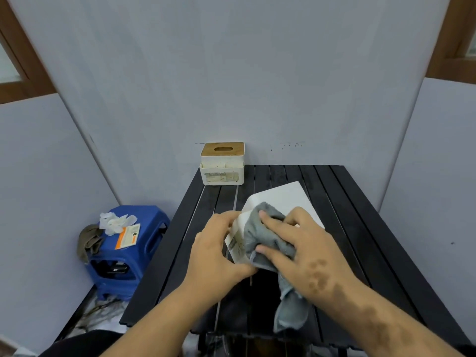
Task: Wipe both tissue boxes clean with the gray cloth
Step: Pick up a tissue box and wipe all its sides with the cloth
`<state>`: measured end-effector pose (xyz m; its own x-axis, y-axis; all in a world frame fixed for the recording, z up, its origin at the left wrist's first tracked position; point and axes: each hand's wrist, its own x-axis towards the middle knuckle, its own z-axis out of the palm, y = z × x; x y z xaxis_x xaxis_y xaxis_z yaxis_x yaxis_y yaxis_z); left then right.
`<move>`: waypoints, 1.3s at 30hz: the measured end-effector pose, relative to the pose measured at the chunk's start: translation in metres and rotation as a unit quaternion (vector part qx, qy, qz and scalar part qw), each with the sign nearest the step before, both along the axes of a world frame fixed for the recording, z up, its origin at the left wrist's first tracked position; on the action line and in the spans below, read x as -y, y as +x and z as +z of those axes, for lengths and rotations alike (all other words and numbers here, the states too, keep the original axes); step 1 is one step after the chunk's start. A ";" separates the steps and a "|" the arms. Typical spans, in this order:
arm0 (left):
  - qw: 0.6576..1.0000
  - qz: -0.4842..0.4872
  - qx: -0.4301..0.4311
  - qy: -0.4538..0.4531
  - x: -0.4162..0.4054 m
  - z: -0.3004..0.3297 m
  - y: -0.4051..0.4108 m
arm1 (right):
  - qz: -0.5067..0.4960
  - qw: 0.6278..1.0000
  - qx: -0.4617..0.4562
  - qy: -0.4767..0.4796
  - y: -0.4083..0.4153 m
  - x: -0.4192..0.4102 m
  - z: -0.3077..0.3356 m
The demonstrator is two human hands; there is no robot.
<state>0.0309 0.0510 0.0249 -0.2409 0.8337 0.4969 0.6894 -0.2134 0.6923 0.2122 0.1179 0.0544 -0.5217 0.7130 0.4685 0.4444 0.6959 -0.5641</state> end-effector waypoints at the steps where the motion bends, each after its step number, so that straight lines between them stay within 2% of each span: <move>1: 1.000 -0.001 0.005 -0.004 0.000 -0.001 -0.001 | 0.006 1.000 0.004 0.003 0.003 -0.003 0.000; 3: 1.000 0.004 0.011 -0.018 -0.001 -0.002 -0.005 | -0.012 1.000 -0.003 -0.007 0.018 -0.019 0.001; 8: 0.998 0.006 0.020 -0.059 -0.001 0.003 -0.014 | -0.136 0.987 -0.033 -0.076 0.055 -0.060 0.001; 10: 0.997 0.000 0.022 -0.071 -0.001 0.006 -0.017 | -0.138 0.987 -0.029 -0.076 0.054 -0.052 0.000; 12: 0.997 -0.005 0.028 -0.074 -0.003 0.007 -0.018 | -0.090 0.995 -0.008 -0.052 0.043 -0.030 -0.002; 14: 0.997 -0.014 0.033 -0.071 -0.006 0.007 -0.015 | -0.037 0.997 0.058 0.019 0.029 -0.007 -0.004; 17: 0.996 -0.028 0.029 -0.074 -0.009 0.006 -0.008 | -0.018 0.991 0.086 0.099 0.025 -0.005 -0.005; 18: 0.996 -0.026 0.031 -0.075 -0.009 0.006 -0.006 | -0.026 0.993 0.073 0.089 0.030 -0.012 -0.003; 20: 0.996 -0.016 0.043 -0.079 -0.009 0.006 -0.005 | -0.048 0.998 0.031 0.004 0.045 -0.028 0.002; 23: 0.995 -0.003 0.057 -0.081 -0.010 0.005 -0.005 | -0.136 0.990 0.014 -0.045 0.065 -0.048 0.006; 25: 0.995 -0.001 0.063 -0.077 -0.010 0.004 -0.001 | -0.147 0.989 0.015 -0.027 0.063 -0.041 0.006; 29: 0.996 -0.014 0.064 -0.062 -0.013 0.002 0.011 | -0.031 0.991 0.098 0.091 0.029 0.004 0.002; 31: 0.996 -0.025 0.061 -0.062 -0.016 0.002 0.012 | -0.023 0.985 0.115 0.127 0.020 0.007 0.000; 32: 0.996 -0.025 0.060 -0.065 -0.016 0.003 0.011 | -0.037 0.987 0.107 0.114 0.021 0.001 0.001; 36: 0.993 -0.003 0.066 -0.093 -0.017 0.007 0.002 | -0.121 0.990 0.015 -0.070 0.056 -0.039 0.006; 39: 0.990 -0.002 0.065 -0.127 -0.019 0.012 -0.015 | -0.114 0.988 -0.006 -0.105 0.074 -0.056 0.009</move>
<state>0.0155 0.0702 0.0374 -0.2862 0.9285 0.2365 0.5898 -0.0238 0.8072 0.2862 0.1742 0.0630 -0.3315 0.8936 0.3026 0.5682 0.4451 -0.6921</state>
